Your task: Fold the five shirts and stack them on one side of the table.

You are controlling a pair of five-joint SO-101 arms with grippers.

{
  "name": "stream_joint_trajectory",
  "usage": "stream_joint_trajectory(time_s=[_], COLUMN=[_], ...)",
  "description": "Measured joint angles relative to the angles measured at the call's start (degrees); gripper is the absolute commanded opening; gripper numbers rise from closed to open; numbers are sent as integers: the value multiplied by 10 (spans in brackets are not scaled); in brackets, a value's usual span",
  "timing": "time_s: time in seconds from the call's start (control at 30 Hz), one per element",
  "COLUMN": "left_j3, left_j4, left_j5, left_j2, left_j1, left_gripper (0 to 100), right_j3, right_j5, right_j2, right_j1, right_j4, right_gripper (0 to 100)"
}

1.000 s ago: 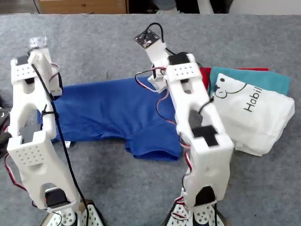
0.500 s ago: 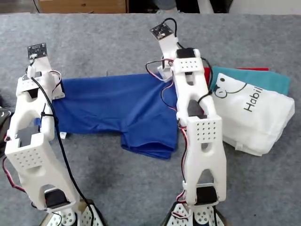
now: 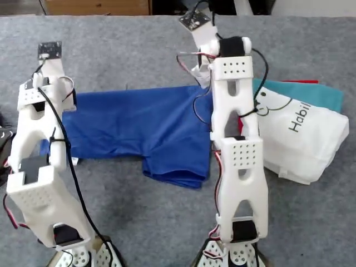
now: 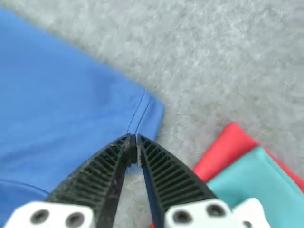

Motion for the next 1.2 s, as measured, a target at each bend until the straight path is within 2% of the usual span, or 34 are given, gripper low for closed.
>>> stream_joint_trajectory(time_s=[0.17, 0.27, 0.4, 0.53, 0.63, 0.73, 0.9, 1.03, 1.2], left_j3=[65, 131, 214, 225, 222, 217, 219, 256, 303], left_j4=[-5, -46, -116, -81, -33, -21, -18, -46, -107], left_j5=[-1, -1, 3, 25, 28, 28, 40, 90, 106], left_j2=[-76, -120, -147, -147, -145, -146, -146, -146, -146], left_j1=[0, 0, -5, -6, -6, -6, -8, -10, -10], left_gripper=[28, 29, 33, 30, 29, 29, 30, 30, 30], right_j3=[44, 149, 308, 467, 575, 687, 887, 1035, 1155], right_j5=[1, 13, 73, 127, 135, 136, 109, 87, 83], right_j2=[-84, -154, -257, -353, -418, -475, -547, -579, -581], right_j1=[-3, -14, -39, -54, -59, -98, -182, -227, -235], right_j4=[12, 12, 12, 11, -3, -21, -113, -218, -320], right_gripper=[13, 13, 13, 13, 13, 13, 13, 13, 13])
